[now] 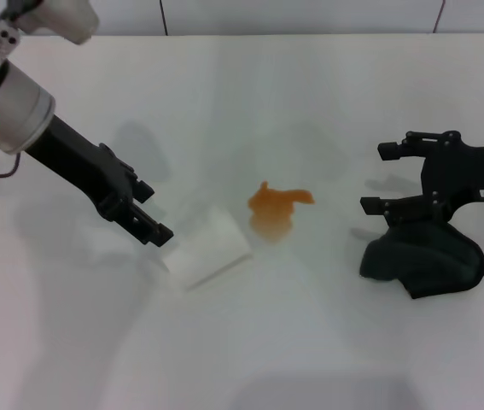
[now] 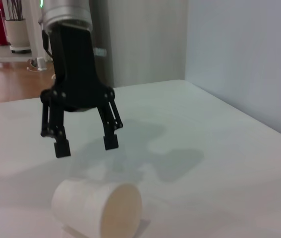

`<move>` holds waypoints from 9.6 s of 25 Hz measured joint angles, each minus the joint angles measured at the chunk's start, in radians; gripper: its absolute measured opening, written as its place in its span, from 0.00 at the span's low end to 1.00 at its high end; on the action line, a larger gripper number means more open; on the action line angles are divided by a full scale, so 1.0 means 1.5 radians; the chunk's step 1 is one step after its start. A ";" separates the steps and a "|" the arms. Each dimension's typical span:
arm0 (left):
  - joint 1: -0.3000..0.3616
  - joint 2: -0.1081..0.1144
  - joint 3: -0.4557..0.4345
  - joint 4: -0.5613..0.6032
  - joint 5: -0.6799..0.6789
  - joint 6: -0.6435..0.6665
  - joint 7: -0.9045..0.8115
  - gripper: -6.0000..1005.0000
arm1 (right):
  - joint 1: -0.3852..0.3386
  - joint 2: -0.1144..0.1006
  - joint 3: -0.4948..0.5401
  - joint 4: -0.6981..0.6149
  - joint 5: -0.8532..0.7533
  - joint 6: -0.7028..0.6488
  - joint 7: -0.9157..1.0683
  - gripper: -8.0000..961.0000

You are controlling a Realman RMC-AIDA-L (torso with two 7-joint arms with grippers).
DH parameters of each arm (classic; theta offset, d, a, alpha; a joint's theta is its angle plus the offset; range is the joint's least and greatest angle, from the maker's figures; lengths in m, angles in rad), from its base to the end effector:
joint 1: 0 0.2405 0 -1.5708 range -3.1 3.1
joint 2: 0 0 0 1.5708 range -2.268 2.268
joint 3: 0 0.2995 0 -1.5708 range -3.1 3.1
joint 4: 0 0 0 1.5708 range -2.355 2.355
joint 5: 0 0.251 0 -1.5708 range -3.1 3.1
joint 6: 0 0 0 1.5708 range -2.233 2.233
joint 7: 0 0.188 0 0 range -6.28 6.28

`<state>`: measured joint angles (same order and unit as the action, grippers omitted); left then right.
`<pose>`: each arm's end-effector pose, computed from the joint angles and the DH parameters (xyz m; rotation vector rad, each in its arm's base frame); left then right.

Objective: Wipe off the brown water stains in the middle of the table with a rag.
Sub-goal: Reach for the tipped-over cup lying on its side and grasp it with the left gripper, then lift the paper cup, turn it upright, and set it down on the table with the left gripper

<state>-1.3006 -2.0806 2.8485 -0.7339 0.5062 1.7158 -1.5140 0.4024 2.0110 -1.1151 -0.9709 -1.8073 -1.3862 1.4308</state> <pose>-0.2254 0.4590 -0.0384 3.0263 0.6996 -0.3871 0.2812 0.4117 -0.0329 -2.7436 0.2864 0.4331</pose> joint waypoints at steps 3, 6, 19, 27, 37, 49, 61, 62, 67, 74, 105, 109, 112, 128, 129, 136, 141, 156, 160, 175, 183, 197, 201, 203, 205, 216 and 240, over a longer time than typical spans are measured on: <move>0.005 0.000 -0.001 0.011 -0.011 -0.016 -0.005 0.83 | 0.001 0.000 0.000 0.001 0.000 0.001 0.000 0.91; 0.013 0.000 -0.001 0.031 -0.030 -0.030 -0.011 0.83 | 0.001 0.000 0.000 0.001 0.000 0.001 -0.001 0.91; 0.031 0.000 0.000 0.078 -0.024 -0.054 -0.025 0.82 | -0.001 0.001 -0.001 0.001 -0.002 0.000 -0.001 0.91; 0.040 0.000 0.000 0.118 -0.019 -0.098 -0.026 0.81 | -0.001 0.001 -0.003 0.001 -0.003 0.000 -0.001 0.91; 0.041 0.000 0.000 0.161 -0.019 -0.141 -0.024 0.80 | -0.002 0.001 -0.008 0.001 -0.003 0.000 -0.001 0.91; 0.036 0.001 0.000 0.184 -0.019 -0.170 -0.017 0.79 | -0.001 0.001 -0.008 0.001 -0.003 0.001 -0.001 0.91; 0.034 0.002 0.000 0.214 -0.001 -0.194 -0.015 0.78 | -0.001 0.001 -0.008 0.001 -0.001 0.001 -0.001 0.91; 0.034 0.002 0.000 0.215 0.001 -0.196 -0.015 0.78 | -0.001 0.001 -0.008 0.001 -0.001 0.001 -0.001 0.91; 0.030 0.001 0.000 0.217 0.012 -0.204 -0.014 0.78 | -0.001 0.001 -0.008 0.001 -0.002 0.001 -0.001 0.91; 0.028 0.000 0.000 0.218 0.012 -0.208 -0.003 0.77 | -0.003 0.001 -0.008 0.001 -0.001 0.001 -0.001 0.91; 0.021 -0.002 -0.001 0.250 0.039 -0.245 -0.012 0.75 | 0.000 0.001 -0.008 0.001 0.001 0.001 -0.001 0.91; 0.021 -0.001 -0.001 0.250 0.039 -0.251 -0.015 0.75 | -0.002 0.001 -0.008 0.001 0.001 0.001 -0.001 0.91; 0.018 -0.001 -0.001 0.250 0.039 -0.251 -0.019 0.72 | -0.003 0.001 -0.008 0.000 0.001 0.001 -0.001 0.91; 0.059 0.000 -0.001 0.094 -0.301 -0.177 0.036 0.65 | -0.006 0.001 -0.004 -0.006 0.009 -0.001 -0.001 0.91; 0.081 0.000 -0.001 0.100 -0.335 -0.178 0.059 0.65 | -0.006 0.001 -0.005 -0.006 0.011 -0.001 -0.001 0.91; 0.208 0.000 -0.001 0.161 -0.488 -0.176 0.172 0.65 | -0.001 0.001 -0.003 -0.006 0.013 0.001 -0.001 0.91; 0.283 0.001 -0.001 0.193 -0.557 -0.180 0.262 0.65 | 0.000 0.001 -0.002 -0.006 0.013 0.001 -0.001 0.91; 0.409 0.001 -0.002 0.299 -0.730 -0.242 0.505 0.65 | 0.000 0.001 -0.007 -0.006 0.014 0.001 -0.001 0.91; 0.408 0.000 -0.002 0.330 -0.724 -0.306 0.519 0.65 | 0.000 0.001 -0.008 -0.006 0.017 0.001 -0.001 0.91; 0.419 -0.002 -0.003 0.413 -0.739 -0.413 0.662 0.65 | -0.002 0.001 -0.006 -0.002 0.020 0.001 -0.001 0.91; 0.423 -0.003 -0.003 0.426 -0.766 -0.417 0.688 0.65 | -0.002 0.001 -0.007 -0.001 0.020 0.001 -0.001 0.91; 0.435 -0.004 -0.003 0.450 -0.766 -0.422 0.683 0.66 | -0.001 0.001 -0.007 -0.004 0.020 0.001 -0.001 0.91; 0.445 -0.004 -0.003 0.450 -0.766 -0.427 0.682 0.66 | 0.000 0.001 -0.007 -0.003 0.020 0.001 -0.001 0.91; 0.450 -0.003 -0.003 0.450 -0.766 -0.430 0.682 0.66 | 0.000 0.001 -0.007 -0.003 0.020 0.001 -0.001 0.91; 0.454 -0.003 -0.003 0.451 -0.766 -0.430 0.682 0.66 | 0.000 0.001 -0.007 -0.003 0.020 0.001 -0.001 0.91; 0.471 -0.002 -0.003 0.450 -0.767 -0.430 0.682 0.66 | -0.001 0.001 -0.008 -0.006 0.020 -0.003 -0.001 0.91; 0.465 0.002 -0.002 0.434 -0.746 -0.438 0.613 0.66 | -0.002 0.001 -0.008 -0.008 0.020 -0.005 0.000 0.91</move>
<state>-0.6033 -2.0778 2.8455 -0.0828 -0.6124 1.0584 -0.5937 0.3988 2.0125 -1.1275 -0.9834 -1.7779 -1.3935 1.4315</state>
